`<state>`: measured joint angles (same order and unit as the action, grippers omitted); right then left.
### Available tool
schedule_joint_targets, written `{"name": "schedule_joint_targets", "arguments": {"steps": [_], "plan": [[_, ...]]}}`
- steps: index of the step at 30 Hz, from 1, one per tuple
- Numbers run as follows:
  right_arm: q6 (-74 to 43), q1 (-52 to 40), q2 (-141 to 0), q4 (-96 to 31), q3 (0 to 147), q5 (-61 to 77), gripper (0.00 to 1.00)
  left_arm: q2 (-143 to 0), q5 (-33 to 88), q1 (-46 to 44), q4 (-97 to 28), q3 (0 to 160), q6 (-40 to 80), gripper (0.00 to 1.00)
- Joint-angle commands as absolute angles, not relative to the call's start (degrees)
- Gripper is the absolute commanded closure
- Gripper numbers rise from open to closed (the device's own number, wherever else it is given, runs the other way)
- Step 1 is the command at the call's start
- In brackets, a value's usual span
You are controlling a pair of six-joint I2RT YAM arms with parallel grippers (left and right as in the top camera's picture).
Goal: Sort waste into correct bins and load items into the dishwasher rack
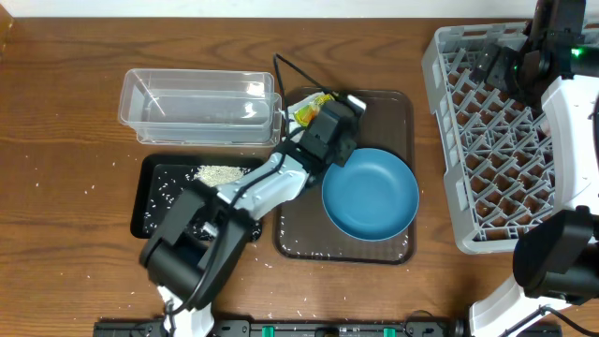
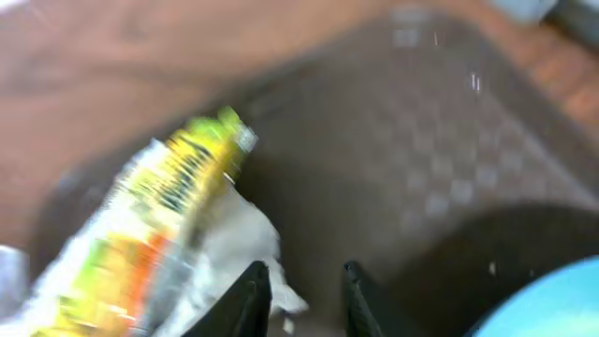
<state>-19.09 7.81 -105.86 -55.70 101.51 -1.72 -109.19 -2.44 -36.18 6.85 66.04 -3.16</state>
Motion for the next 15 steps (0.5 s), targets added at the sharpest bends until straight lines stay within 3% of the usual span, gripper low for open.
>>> {"name": "schedule_joint_targets", "arguments": {"steps": [1,2,5,6,11,15], "plan": [[-19.88,7.86,-105.12,-55.77,101.67,-1.91,0.01,-106.91,-5.67,-34.59,8.16,66.46,-3.4,0.66],[-19.88,7.86,-105.12,-55.77,101.67,-1.91,0.01,-106.91,-5.87,-34.22,8.78,66.46,-3.42,0.63],[-19.88,7.86,-105.12,-55.77,101.67,-1.91,0.01,-106.94,-5.87,-33.06,10.11,66.46,-3.42,0.39],[-19.88,7.86,-105.12,-55.77,101.67,-1.91,0.01,-106.94,-5.87,-32.64,10.87,66.46,-3.42,0.37],[-19.88,7.86,-105.12,-55.77,101.67,-1.91,0.01,-106.94,-5.43,-30.57,13.47,66.46,-4.27,0.34],[-19.88,7.86,-105.12,-55.77,101.67,-1.91,0.01,-107.11,1.37,-29.41,10.94,66.46,-12.38,0.34]]}}
